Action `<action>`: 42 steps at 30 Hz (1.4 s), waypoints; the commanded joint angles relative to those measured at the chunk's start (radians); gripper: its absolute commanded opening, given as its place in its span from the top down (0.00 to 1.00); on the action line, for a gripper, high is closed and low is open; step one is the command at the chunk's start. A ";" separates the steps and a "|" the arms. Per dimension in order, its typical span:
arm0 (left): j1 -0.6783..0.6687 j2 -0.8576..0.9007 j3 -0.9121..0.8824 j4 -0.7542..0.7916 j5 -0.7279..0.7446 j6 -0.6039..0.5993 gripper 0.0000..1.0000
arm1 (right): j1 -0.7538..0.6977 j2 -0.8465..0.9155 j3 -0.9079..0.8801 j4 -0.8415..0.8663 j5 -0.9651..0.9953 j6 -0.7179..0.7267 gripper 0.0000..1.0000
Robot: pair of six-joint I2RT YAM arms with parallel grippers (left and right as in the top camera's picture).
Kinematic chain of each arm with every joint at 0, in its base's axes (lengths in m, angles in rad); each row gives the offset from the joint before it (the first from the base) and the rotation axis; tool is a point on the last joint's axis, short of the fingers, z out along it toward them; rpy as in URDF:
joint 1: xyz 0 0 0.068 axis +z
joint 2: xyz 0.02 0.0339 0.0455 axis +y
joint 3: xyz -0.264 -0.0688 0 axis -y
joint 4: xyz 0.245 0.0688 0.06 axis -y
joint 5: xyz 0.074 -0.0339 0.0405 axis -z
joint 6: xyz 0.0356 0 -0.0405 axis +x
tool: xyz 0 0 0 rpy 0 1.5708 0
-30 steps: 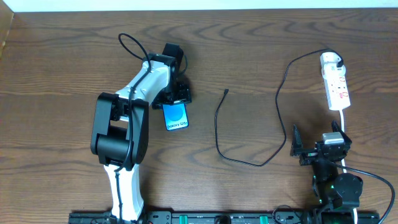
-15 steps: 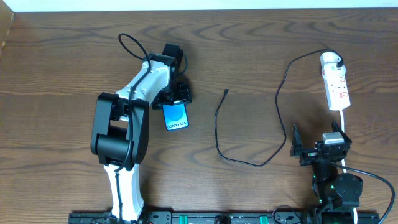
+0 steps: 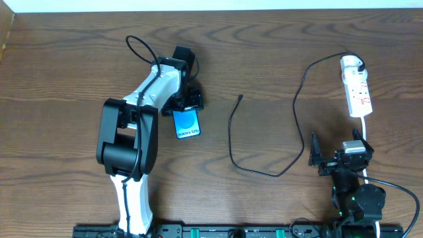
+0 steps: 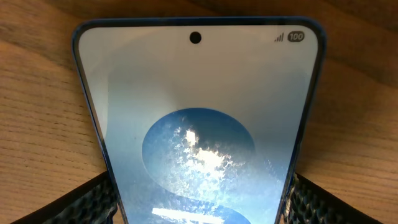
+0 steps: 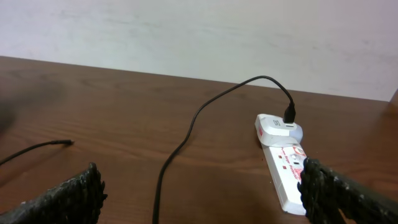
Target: Plug charger to phone and switch on socket
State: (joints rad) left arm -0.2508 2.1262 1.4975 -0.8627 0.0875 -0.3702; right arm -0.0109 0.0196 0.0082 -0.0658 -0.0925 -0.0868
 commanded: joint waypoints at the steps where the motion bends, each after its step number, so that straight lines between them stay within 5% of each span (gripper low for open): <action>1: -0.004 0.063 -0.023 -0.008 0.035 -0.013 0.17 | 0.003 0.006 -0.002 -0.005 0.008 0.011 0.01; 9: -0.004 0.063 -0.023 -0.018 0.035 -0.019 0.17 | 0.003 0.006 -0.002 -0.005 0.008 0.011 0.01; 19: -0.004 0.063 -0.023 -0.003 -0.027 -0.229 0.17 | 0.003 0.006 -0.002 -0.005 0.008 0.011 0.01; 24: -0.004 0.063 -0.023 0.012 -0.029 -0.271 0.04 | 0.003 0.006 -0.002 -0.005 0.008 0.011 0.01; 42: -0.064 0.062 -0.071 -0.003 -0.060 -0.301 0.10 | 0.003 0.006 -0.002 -0.005 0.008 0.011 0.01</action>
State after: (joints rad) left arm -0.3180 2.1262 1.4956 -0.8734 0.0761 -0.6586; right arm -0.0105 0.0196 0.0082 -0.0658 -0.0925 -0.0868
